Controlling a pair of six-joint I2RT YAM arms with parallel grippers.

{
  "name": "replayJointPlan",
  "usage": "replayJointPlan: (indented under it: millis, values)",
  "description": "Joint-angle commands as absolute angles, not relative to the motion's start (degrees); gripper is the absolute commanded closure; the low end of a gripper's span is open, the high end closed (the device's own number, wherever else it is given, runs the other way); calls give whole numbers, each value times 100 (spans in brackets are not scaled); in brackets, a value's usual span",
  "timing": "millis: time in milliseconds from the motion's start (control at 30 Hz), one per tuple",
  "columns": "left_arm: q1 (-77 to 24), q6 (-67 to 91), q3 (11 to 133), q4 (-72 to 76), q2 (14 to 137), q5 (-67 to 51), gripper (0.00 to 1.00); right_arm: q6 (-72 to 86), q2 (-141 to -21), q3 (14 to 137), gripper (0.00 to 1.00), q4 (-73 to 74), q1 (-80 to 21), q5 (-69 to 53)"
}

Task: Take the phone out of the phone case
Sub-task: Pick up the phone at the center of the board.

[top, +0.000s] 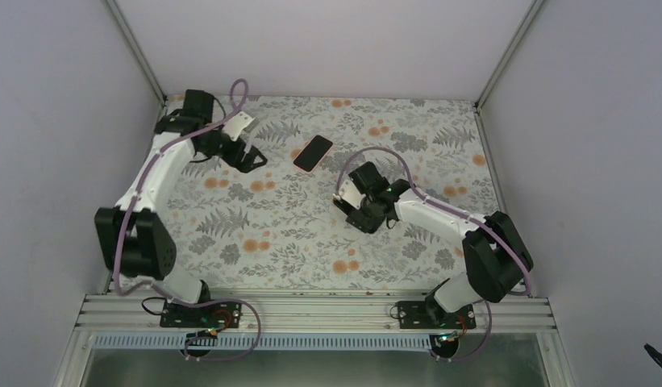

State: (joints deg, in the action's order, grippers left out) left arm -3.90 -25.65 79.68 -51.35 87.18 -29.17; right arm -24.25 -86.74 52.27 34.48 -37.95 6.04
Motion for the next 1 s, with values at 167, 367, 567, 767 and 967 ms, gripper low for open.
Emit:
replayJointPlan:
  millis: [167, 367, 567, 767, 967]
  values:
    - [-821, -2797, 9164, -6836, 10214, -4899, 0, -2785, -8655, 6124, 29, 1961, -4561, 1228]
    - [-1008, -2543, 9328, -6917, 10575, -5124, 0, -2868, -8982, 6456, 30, 1468, -5019, 1604]
    - [-1216, -2409, 9219, -6864, 10569, -5133, 0, -2858, -9310, 6880, 31, 1243, -5269, 1782]
    - [-1248, -2485, 9224, -6951, 10579, -5396, 6, -2844, -9481, 7258, 30, 1367, -5519, 1835]
    - [-1265, -2811, 9362, -7259, 10672, -5827, 55, -2814, -9676, 7317, 30, 1303, -5636, 1918]
